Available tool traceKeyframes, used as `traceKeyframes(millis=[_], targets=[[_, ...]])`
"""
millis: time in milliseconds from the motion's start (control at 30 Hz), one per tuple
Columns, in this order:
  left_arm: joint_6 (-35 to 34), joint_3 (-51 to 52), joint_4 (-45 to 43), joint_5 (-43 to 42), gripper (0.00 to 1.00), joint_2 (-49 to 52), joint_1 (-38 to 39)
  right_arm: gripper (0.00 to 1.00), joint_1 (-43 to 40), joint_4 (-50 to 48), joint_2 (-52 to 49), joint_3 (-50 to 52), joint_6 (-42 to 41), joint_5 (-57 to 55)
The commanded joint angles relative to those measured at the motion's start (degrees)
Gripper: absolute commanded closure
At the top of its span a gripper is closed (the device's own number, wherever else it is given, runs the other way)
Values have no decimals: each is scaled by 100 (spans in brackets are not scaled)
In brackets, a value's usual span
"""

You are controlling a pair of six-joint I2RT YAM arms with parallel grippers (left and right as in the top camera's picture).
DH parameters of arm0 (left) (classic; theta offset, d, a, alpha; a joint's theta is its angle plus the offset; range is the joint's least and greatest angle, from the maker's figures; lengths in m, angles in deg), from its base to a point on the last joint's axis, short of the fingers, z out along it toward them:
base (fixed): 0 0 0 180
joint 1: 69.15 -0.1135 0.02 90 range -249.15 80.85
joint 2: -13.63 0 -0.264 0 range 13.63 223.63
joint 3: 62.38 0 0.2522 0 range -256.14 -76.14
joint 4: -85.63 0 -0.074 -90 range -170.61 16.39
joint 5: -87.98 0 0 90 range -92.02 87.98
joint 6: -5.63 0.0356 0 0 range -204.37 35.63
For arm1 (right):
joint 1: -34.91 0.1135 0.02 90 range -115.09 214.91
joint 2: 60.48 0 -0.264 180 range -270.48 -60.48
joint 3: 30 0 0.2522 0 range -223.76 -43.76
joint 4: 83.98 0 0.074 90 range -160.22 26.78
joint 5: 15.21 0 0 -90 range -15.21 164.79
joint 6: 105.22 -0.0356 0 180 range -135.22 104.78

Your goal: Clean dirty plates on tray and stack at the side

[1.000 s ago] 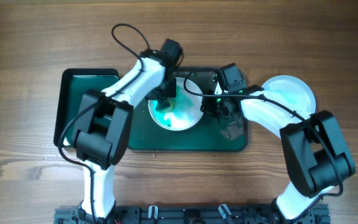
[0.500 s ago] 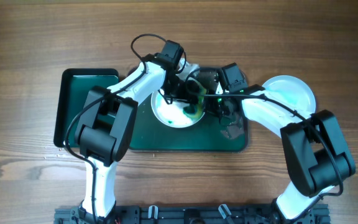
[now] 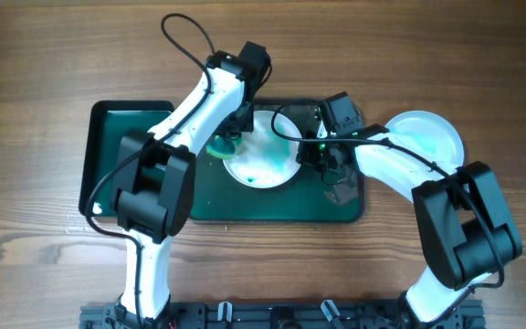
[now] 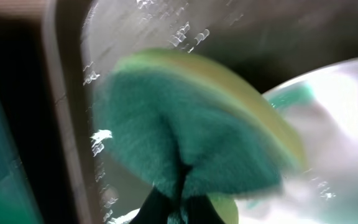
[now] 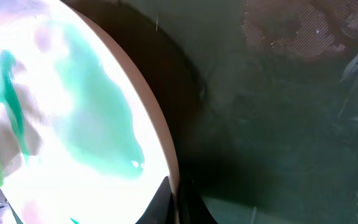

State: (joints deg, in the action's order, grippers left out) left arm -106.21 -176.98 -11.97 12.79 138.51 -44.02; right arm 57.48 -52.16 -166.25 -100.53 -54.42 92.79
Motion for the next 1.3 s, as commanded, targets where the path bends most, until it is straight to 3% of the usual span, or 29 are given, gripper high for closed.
traceKeyframes(millis=[0, 233, 533, 833, 1067, 1267], targets=[[-136, -551, 610, 153, 96, 20, -92, 96, 9, 103, 72, 17, 125, -57], [-92, -1058, 962, -1832, 96, -501, -743, 96, 402, 962, 1322, 15, 662, -1878], [-94, -1054, 717, -1843, 96, -496, -809, 96, 1897, 1679, 2977, -13, 1167, -5718], [-94, -1054, 619, -1843, 96, -496, -809, 96, 3322, 1228, 3136, -22, 3217, -9311], [-94, -1054, 590, -1840, 96, -496, -809, 96, 3689, -275, 3136, -20, 4686, -9857], [-94, -1054, 590, -1840, 96, -496, -809, 96, 3683, -374, 3086, -15, 4642, -10163]])
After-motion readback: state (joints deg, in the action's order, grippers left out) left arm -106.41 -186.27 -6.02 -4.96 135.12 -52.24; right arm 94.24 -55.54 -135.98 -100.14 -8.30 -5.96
